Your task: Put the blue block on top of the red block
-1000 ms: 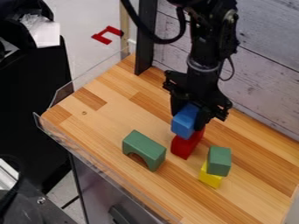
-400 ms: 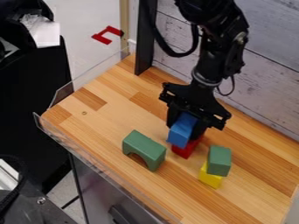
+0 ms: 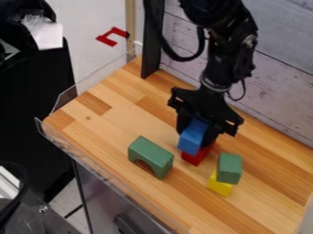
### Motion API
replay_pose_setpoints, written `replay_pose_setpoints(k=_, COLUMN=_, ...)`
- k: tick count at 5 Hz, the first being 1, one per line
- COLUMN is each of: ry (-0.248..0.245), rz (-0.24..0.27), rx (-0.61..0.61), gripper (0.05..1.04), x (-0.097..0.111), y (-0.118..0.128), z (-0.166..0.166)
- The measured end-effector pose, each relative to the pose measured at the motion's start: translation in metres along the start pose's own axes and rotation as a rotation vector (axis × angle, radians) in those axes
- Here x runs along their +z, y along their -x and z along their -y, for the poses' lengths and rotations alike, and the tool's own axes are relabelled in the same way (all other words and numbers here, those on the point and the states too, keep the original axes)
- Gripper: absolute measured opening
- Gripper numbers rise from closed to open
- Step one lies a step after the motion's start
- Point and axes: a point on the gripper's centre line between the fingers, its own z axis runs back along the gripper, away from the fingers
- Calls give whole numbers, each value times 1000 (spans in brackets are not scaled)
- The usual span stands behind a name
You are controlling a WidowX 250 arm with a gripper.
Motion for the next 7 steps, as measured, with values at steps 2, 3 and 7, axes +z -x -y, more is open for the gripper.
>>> replay_pose_setpoints(k=2, ry=84, rz=52, rx=14, gripper=580, x=13, y=2, z=-3)
replay_pose_setpoints(k=3, ry=93, rz=54, rx=9, gripper=580, x=13, y=2, z=-2)
replay_pose_setpoints(k=7, ry=106, rz=27, rx=-14, gripper=1000, x=11, y=4, z=-3)
